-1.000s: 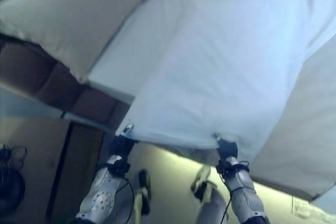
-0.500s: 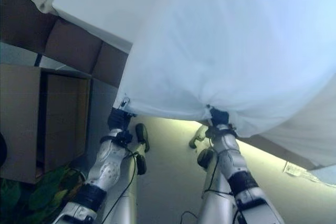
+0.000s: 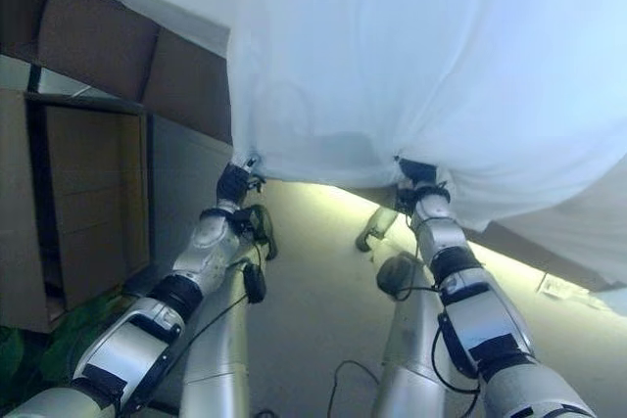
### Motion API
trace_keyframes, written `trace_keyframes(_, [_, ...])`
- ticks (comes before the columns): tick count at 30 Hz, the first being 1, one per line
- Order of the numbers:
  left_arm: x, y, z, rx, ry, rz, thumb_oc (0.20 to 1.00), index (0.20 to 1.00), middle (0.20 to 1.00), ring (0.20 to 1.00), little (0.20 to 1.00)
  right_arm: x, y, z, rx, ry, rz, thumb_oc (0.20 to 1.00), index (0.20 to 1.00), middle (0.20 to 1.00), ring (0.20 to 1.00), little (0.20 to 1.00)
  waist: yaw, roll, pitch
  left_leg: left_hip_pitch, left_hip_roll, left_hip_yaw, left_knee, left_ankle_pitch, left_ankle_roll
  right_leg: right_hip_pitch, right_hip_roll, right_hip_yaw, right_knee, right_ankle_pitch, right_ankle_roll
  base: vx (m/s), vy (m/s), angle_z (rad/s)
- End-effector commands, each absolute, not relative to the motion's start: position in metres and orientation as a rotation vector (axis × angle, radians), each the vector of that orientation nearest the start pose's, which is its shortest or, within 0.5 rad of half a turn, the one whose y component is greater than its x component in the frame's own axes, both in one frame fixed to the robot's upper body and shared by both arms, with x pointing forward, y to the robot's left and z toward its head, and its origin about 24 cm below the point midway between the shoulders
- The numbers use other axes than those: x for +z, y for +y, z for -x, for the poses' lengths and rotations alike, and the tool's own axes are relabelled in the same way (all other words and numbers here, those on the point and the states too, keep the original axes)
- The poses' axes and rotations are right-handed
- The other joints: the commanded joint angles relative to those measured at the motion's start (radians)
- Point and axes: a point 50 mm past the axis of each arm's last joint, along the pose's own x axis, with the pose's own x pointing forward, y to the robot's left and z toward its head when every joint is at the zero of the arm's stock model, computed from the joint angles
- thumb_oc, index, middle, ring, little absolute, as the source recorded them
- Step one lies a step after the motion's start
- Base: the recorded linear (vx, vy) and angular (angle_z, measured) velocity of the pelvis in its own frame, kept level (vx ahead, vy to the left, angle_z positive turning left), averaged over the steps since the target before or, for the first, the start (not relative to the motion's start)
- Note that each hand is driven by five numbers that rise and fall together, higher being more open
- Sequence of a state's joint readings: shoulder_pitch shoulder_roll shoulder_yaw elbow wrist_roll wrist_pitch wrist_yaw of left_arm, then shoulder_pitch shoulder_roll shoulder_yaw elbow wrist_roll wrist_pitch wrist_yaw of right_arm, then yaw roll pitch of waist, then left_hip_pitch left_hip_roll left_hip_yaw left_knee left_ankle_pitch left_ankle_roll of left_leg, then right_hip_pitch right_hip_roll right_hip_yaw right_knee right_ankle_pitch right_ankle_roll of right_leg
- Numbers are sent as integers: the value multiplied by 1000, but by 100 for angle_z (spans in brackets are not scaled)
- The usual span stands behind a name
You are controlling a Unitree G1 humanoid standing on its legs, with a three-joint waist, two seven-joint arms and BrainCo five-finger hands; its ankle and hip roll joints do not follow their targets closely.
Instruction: Make the bed
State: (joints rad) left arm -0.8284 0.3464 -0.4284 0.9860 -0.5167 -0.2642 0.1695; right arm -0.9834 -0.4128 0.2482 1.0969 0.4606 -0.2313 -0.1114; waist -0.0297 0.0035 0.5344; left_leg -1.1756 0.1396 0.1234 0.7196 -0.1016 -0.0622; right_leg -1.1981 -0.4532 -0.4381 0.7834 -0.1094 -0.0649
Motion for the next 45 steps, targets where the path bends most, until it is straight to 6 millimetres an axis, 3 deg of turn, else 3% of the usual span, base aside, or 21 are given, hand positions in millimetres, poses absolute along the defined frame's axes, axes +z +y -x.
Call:
trace_keyframes(1, [20, 234, -345, 196, 286, -391, 1000, 1000, 1000, 1000, 1000, 6, -292, -325, -349, 555, 431, 1000, 1000, 1000, 1000, 1000, 4, 15, -14, -47, -66, 46, 45, -48, 42, -82, -15, 110, 16, 57, 173, 47, 2, -10])
trace_keyframes(12, [6, 252, -332, 239, 361, -488, 1000, 1000, 1000, 1000, 1000, -11, -322, -294, -419, 641, 465, 1000, 1000, 1000, 1000, 1000, -35, 24, -14, 60, -56, 127, -57, -41, 51, -51, 2, 126, -93, 120, 209, -6, 21, -10])
trace_keyframes(14, [0, 258, -326, 244, 382, -491, 1000, 1000, 1000, 1000, 1000, -19, -339, -275, -458, 699, 464, 1000, 1000, 1000, 1000, 1000, -50, 26, -14, 157, -58, 162, -128, -34, 56, 23, 4, 135, -177, 168, 227, -67, 90, -24])
trace_keyframes(17, [-3, 261, -322, 251, 395, -486, 1000, 1000, 1000, 1000, 1000, -22, -343, -269, -466, 717, 465, 1000, 1000, 1000, 1000, 1000, -56, 23, -14, 197, -62, 174, -160, -30, 57, 59, 4, 142, -225, 194, 235, -48, 67, -23])
trace_keyframes(18, [-9, 269, -315, 267, 422, -489, 1000, 1000, 1000, 1000, 1000, -36, -355, -244, -469, 815, 479, 1000, 1000, 1000, 1000, 1000, -63, 16, -14, 295, -66, 202, -227, -18, 53, 152, 13, 141, -319, 237, 252, -63, 82, -27])
trace_keyframes(19, [-10, 269, -314, 266, 425, -490, 1000, 1000, 1000, 1000, 1000, -37, -355, -243, -468, 818, 480, 1000, 1000, 1000, 1000, 1000, -63, 16, -14, 302, -67, 203, -233, -15, 53, 159, 14, 138, -325, 240, 252, -99, 159, -39])
trace_keyframes(21, [-27, 279, -293, 302, 484, -464, 1000, 1000, 1000, 1000, 1000, -50, -371, -210, -496, 931, 532, 1000, 1000, 1000, 1000, 1000, -13, 5, -14, 449, -30, 245, -279, -29, 62, 294, -72, -8, -290, 233, 258, -79, 91, -55])
trace_keyframes(23, [-32, 278, -288, 312, 493, -440, 1000, 1000, 1000, 1000, 1000, -51, -375, -204, -525, 938, 543, 1000, 1000, 1000, 1000, 1000, -8, 6, -14, 483, -14, 258, -275, -33, 68, 347, -108, -21, -271, 244, 256, -46, -124, -60])
trace_keyframes(24, [-40, 278, -279, 320, 511, -426, 1000, 1000, 1000, 1000, 1000, -53, -376, -198, -546, 933, 557, 1000, 1000, 1000, 1000, 1000, -17, 10, -14, 503, 2, 248, -272, -17, 61, 390, -94, 37, -273, 244, 259, -39, -183, -25])
trace_keyframes(25, [-39, 278, -279, 321, 510, -426, 1000, 1000, 1000, 1000, 1000, -53, -375, -199, -546, 932, 556, 1000, 1000, 1000, 1000, 1000, -17, 10, -14, 501, 1, 249, -276, -12, 62, 390, -93, 35, -278, 247, 255, -40, -207, 9])
trace_keyframes(26, [-47, 279, -270, 366, 517, -380, 1000, 1000, 1000, 1000, 1000, -53, -368, -206, -555, 874, 569, 1000, 1000, 1000, 1000, 1000, -17, 7, -14, 569, 33, 214, -303, 45, 18, 567, 38, 85, -425, 201, 230, -29, -135, 29])
trace_keyframes(28, [-57, 286, -252, 461, 523, -298, 1000, 1000, 1000, 1000, 1000, -51, -355, -222, -499, 820, 597, 1000, 1000, 1000, 1000, 1000, 37, 4, -14, 727, 64, 224, -399, 80, -12, 705, 53, -48, -460, 190, 241, 8, -256, -48])
trace_keyframes(31, [-69, 293, -231, 532, 558, -229, 1000, 1000, 1000, 1000, 1000, -46, -334, -245, -461, 711, 554, 1000, 1000, 1000, 1000, 1000, 37, -13, -15, 852, 113, 212, -444, 134, -38, 837, 136, -17, -504, 162, 224, 44, -266, -98])
trace_keyframes(32, [-73, 301, -212, 637, 524, -140, 1000, 1000, 1000, 1000, 1000, -34, -320, -264, -400, 598, 582, 1000, 1000, 1000, 1000, 1000, 62, -15, -63, 928, 116, 216, -466, 135, -51, 934, 158, -48, -572, 154, 220, 120, -181, -32])
trace_keyframes(34, [-76, 301, -202, 668, 505, -89, 1000, 1000, 1000, 1000, 1000, -32, -312, -268, -368, 548, 586, 1000, 1000, 1000, 1000, 1000, 69, -14, -88, 964, 109, 213, -469, 131, -54, 983, 172, -46, -606, 157, 219, 130, -143, -49])
trace_keyframes(37, [-70, 302, -193, 731, 419, -28, 1000, 1000, 1000, 1000, 1000, -18, -300, -275, -360, 403, 524, 1000, 1000, 1000, 1000, 1000, 72, -7, -162, 1008, 105, 195, -443, 150, -74, 1082, 209, -55, -673, 142, 206, 162, -158, -20])
trace_keyframes(40, [-43, 305, -203, 736, 251, -37, 1000, 1000, 1000, 1000, 1000, 4, -292, -279, -381, 232, 430, 1000, 1000, 1000, 1000, 1000, 75, -7, -212, 1031, 65, 194, -450, 145, -79, 1136, 207, -85, -698, 142, 211, 114, -22, 28])
trace_keyframes(41, [2, 311, -212, 750, 6, -43, 1000, 1000, 1000, 1000, 1000, 21, -276, -276, -367, 75, 287, 1000, 1000, 1000, 1000, 1000, 71, 1, -298, 1112, 31, 181, -574, 141, -69, 1187, 223, -97, -711, 135, 216, 226, 10, 32])
trace_keyframes(42, [2, 311, -210, 751, 8, -45, 1000, 1000, 1000, 1000, 1000, 20, -276, -275, -366, 78, 285, 1000, 1000, 1000, 1000, 1000, 69, 0, -299, 1116, 30, 180, -578, 143, -69, 1191, 223, -99, -713, 136, 217, 244, 80, 53])
trace_keyframes(43, [20, 316, -213, 762, -72, -63, 1000, 1000, 1000, 1000, 1000, 38, -270, -278, -346, -21, 263, 1000, 1000, 1000, 1000, 1000, 79, 3, -319, 1130, 8, 140, -584, 137, -67, 1212, 219, -100, -711, 129, 221, 78, 65, 41])
trace_keyframes(45, [64, 315, -223, 744, -283, -62, 1000, 1000, 1000, 1000, 1000, 61, -267, -275, -358, -153, 223, 1000, 1000, 1000, 1000, 1000, 69, -3, -378, 1173, 15, 169, -624, 128, -64, 1262, 215, -126, -724, 131, 230, 173, 69, 10])
